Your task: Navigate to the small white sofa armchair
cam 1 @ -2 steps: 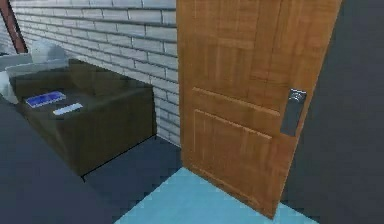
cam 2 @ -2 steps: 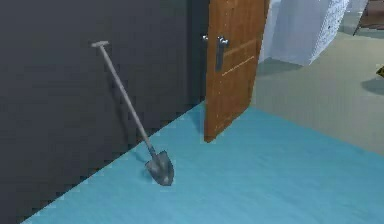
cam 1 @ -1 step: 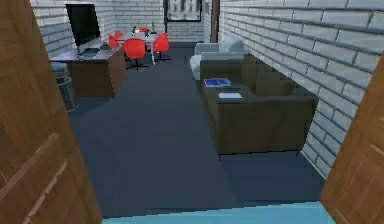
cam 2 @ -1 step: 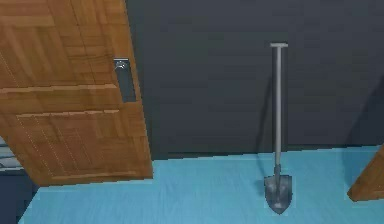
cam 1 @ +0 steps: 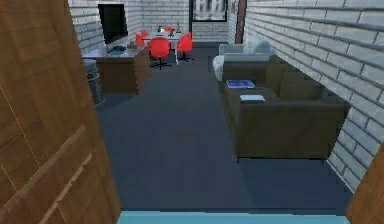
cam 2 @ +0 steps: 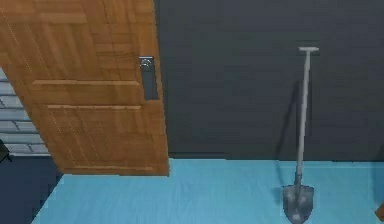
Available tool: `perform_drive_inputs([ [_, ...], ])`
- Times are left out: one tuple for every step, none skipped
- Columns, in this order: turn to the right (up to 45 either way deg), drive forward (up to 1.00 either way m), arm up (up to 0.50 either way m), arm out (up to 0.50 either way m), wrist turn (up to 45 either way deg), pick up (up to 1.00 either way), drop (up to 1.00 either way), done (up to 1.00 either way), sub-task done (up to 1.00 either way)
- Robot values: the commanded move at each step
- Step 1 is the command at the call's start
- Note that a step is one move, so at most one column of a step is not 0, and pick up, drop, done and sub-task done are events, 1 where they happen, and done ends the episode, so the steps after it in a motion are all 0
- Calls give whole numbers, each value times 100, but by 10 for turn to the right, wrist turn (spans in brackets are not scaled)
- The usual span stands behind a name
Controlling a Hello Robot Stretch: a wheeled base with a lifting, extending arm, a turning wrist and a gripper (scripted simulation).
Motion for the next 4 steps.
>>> perform_drive_inputs([
  [0,100,0,0,0,0,0,0,0],
  [0,100,0,0,0,0,0,0,0],
  [0,75,0,0,0,0,0,0,0],
  [330,0,0,0,0,0,0,0,0],
])
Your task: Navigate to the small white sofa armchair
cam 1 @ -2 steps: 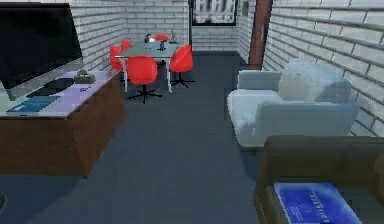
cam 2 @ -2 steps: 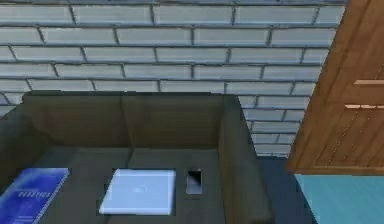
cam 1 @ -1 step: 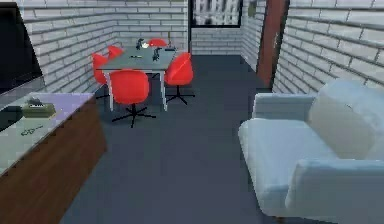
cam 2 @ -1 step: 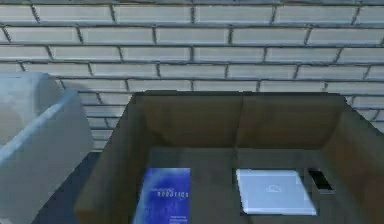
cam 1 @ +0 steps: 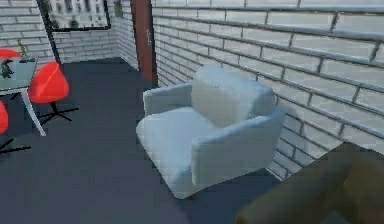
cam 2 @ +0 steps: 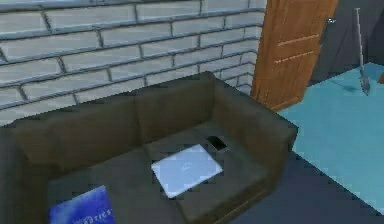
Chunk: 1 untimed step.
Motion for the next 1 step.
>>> perform_drive_inputs([
  [0,0,0,0,0,0,0,100,0],
])
